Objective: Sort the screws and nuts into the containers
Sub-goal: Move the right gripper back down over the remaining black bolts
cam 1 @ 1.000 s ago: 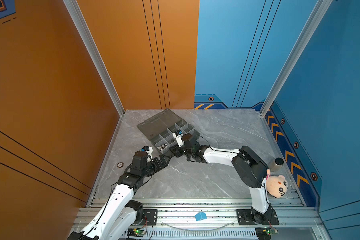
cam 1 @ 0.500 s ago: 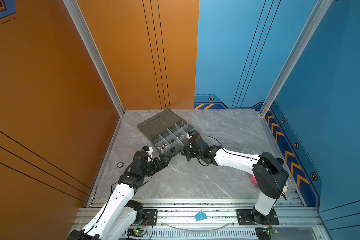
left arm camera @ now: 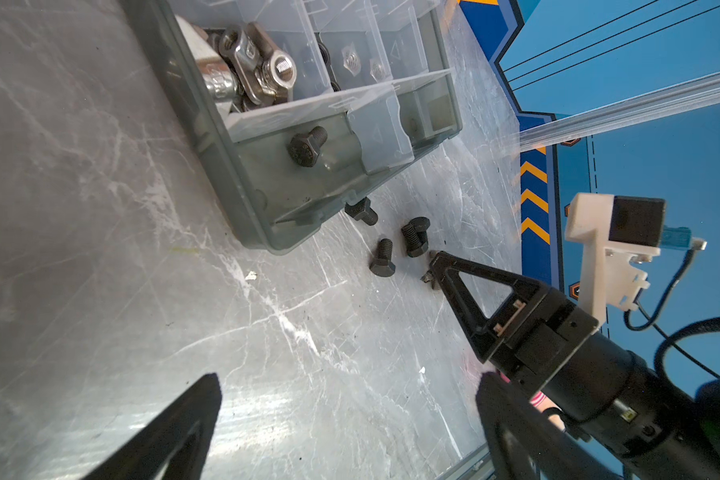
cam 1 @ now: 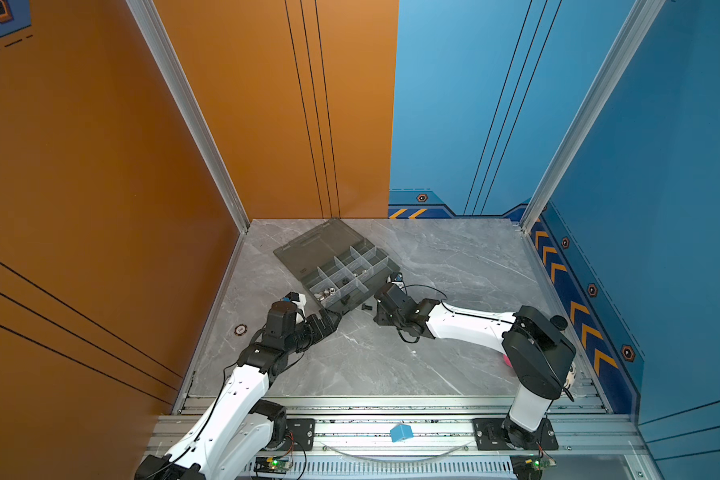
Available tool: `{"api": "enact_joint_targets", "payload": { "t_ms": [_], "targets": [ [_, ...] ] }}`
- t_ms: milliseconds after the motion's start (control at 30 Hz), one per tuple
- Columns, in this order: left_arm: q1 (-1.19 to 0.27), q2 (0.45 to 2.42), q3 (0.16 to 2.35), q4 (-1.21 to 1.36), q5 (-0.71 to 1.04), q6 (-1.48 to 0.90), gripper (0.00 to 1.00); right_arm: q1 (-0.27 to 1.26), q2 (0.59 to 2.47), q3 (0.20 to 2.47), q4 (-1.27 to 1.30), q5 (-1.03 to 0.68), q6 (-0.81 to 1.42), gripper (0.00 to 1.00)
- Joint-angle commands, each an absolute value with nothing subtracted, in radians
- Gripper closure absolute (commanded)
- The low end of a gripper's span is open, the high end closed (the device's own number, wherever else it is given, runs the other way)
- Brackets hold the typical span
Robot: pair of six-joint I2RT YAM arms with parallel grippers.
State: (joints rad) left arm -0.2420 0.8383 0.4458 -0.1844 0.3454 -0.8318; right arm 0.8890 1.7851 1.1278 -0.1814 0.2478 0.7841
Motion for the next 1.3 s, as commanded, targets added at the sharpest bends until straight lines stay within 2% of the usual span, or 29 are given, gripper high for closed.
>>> {"api": "enact_joint_targets", "payload": {
  "t_ms": [0,400,933,1267],
  "targets": [
    [-0.239,0.845,0.444,-0.16,0.357,-0.831,0.02,0.886,1.808,1.11,-0.173,0.256,0.831,0.46],
    [-0.241,0.866,0.444,-0.139,0.366,-0.831,0.02,0.886,1.874,1.111,-0.112,0.181,0.893,0.44],
    [-0.242,0.874,0.439,-0.13,0.366,-0.831,0.02,0.911,1.946,1.159,-0.152,0.198,0.868,0.43],
    [-0.242,0.875,0.435,-0.128,0.362,-0.833,0.02,0.913,1.982,1.171,-0.166,0.195,0.869,0.52]
  ]
}}
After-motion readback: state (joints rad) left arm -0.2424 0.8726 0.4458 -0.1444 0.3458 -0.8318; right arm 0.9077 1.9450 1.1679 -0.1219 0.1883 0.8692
